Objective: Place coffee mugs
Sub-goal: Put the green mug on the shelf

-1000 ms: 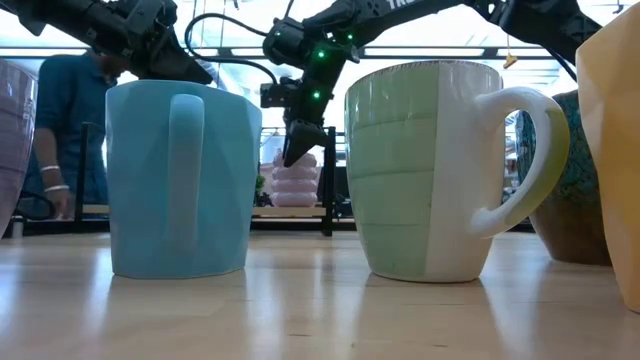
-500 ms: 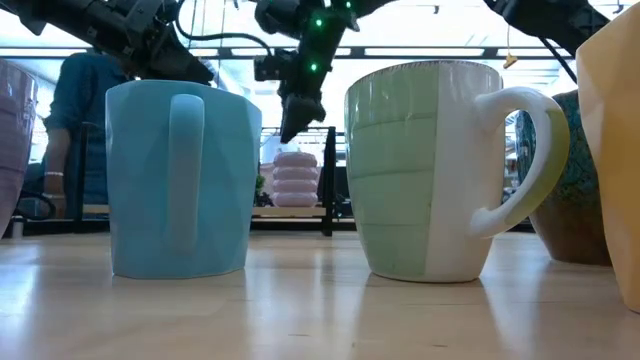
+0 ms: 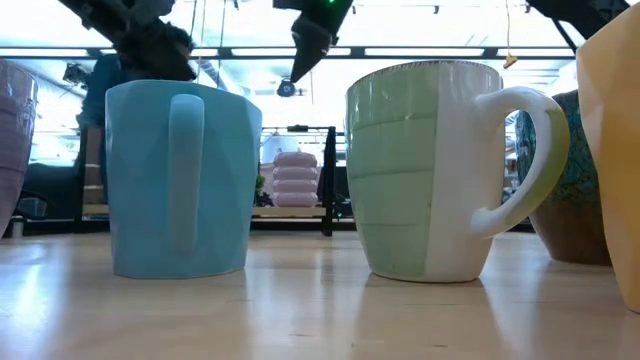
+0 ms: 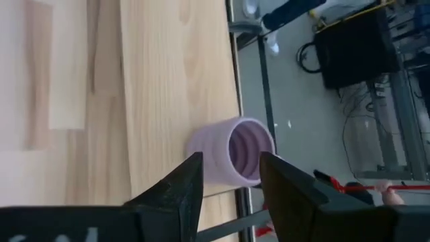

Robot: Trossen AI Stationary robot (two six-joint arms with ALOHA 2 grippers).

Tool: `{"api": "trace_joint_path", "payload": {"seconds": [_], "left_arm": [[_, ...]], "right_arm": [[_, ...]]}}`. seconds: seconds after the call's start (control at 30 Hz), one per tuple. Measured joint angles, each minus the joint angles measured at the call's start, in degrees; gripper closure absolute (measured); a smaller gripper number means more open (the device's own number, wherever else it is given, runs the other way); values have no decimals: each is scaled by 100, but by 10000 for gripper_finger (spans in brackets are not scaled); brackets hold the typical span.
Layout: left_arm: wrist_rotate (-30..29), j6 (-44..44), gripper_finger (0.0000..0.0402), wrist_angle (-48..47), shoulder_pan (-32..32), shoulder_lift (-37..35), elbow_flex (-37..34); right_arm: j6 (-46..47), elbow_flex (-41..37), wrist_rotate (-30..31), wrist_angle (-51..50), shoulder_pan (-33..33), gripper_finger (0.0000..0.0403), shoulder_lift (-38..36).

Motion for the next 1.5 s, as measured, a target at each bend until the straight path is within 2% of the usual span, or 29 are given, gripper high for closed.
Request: {"api": "trace_joint_path", "payload": {"seconds": [0.1, 0.17, 0.53, 0.83, 0.93, 1.13, 1.33, 1.5], "left_arm": [[-221, -157, 221, -401, 39, -38, 84], [-168, -314, 221, -715, 160, -55, 105], [64, -650, 221, -2117, 1051, -47, 111], [615, -483, 221, -2179, 1726, -47, 111], [583, -424, 221, -2215, 1878, -47, 133], [336, -324, 221, -2890, 2093, -48, 706], [796, -333, 221, -3578, 2268, -49, 1043], [884, -478, 221, -4116, 2310, 53, 1044]], "right_arm": [[230, -11, -256, -182, -2, 257, -101], [396, -9, -231, -316, 7, 260, -177], [1099, -8, 430, -801, 507, 278, -329], [1888, -11, 1141, -1399, 1119, 278, -331], [2068, -11, 1322, -1533, 1310, 278, -331], [2325, -11, 1454, -1676, 1484, 278, -331], [3001, -11, 2001, -2203, 1703, 278, -331], [3236, -13, 2109, -2340, 1944, 278, -331]]}}
